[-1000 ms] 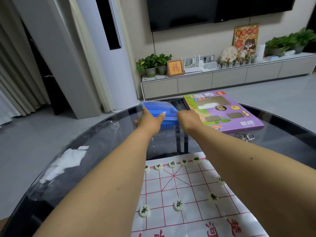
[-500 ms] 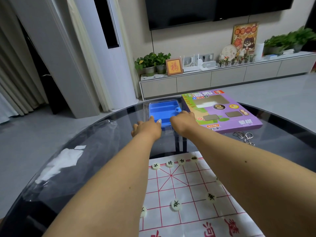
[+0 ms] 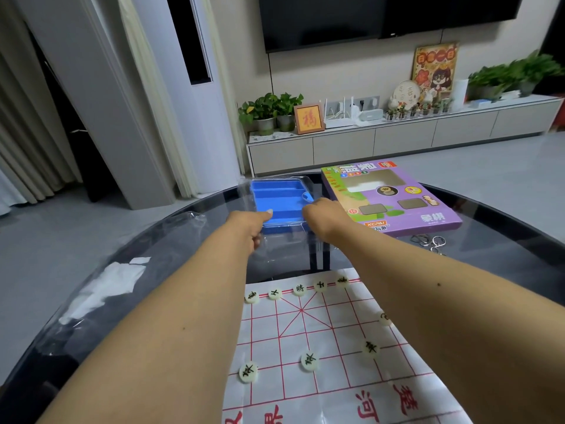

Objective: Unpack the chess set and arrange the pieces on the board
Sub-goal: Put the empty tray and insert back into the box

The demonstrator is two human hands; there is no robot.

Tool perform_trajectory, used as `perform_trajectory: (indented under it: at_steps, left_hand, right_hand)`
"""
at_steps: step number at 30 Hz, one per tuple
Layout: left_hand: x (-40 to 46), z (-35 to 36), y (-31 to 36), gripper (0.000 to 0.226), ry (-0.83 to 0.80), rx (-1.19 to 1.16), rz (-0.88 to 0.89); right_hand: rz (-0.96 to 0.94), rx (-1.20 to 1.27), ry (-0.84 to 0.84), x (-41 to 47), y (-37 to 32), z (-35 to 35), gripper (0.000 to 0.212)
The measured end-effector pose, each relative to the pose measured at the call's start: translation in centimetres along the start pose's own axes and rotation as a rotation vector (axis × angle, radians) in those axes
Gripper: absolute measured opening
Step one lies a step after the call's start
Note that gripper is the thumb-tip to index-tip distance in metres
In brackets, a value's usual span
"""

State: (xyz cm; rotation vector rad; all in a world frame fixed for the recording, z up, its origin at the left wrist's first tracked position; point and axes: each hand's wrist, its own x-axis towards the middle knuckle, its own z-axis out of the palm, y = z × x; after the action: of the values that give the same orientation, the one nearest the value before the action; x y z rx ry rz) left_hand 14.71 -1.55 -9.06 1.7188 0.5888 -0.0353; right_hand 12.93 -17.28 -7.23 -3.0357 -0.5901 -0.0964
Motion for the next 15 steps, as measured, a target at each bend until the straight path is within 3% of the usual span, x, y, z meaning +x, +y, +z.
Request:
perform_trajectory:
  at_steps: [5,11,15]
  left_hand:
    - [-1.6,-0.6,0.1,0.030,-0.048,-0.084,-0.027]
    - [-3.4,-1.5,0.6,0.025,-0.111,-0.394,-0.043]
    - [-4.1,-2.7,0.7,0.025,-0.093,-0.438,0.020]
  right_hand:
    - [0.076,0.170,0.053,-0.2,0.1,-0.2,0.027]
    - [0.244,0.896,0.315,-2.0,0.4,-0.9,0.035]
    - [0.285,0.979,0.389,-4.1,2.7,-2.1,0.032]
